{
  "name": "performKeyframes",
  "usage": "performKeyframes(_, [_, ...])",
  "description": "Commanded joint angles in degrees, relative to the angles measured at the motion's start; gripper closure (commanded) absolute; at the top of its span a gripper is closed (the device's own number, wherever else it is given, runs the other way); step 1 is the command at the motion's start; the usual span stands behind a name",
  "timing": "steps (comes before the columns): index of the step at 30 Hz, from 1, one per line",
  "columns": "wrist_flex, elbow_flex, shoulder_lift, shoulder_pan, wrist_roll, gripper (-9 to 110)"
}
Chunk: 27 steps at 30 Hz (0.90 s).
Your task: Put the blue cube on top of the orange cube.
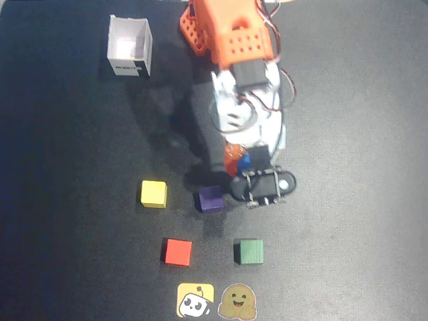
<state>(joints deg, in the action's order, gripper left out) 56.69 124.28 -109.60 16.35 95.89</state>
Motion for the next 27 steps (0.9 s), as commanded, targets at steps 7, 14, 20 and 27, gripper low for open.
performKeyframes(7, [-0.18, -8.26, 5.98, 3.25, 3.52, 96])
performKeyframes(14, [-0.88, -10.20, 9.49, 3.60, 3.87, 96])
performKeyframes(20, [-2.02, -10.90, 11.87, 3.60, 5.36, 96])
performKeyframes(27, [-2.37, -10.90, 12.39, 3.69, 6.42, 96])
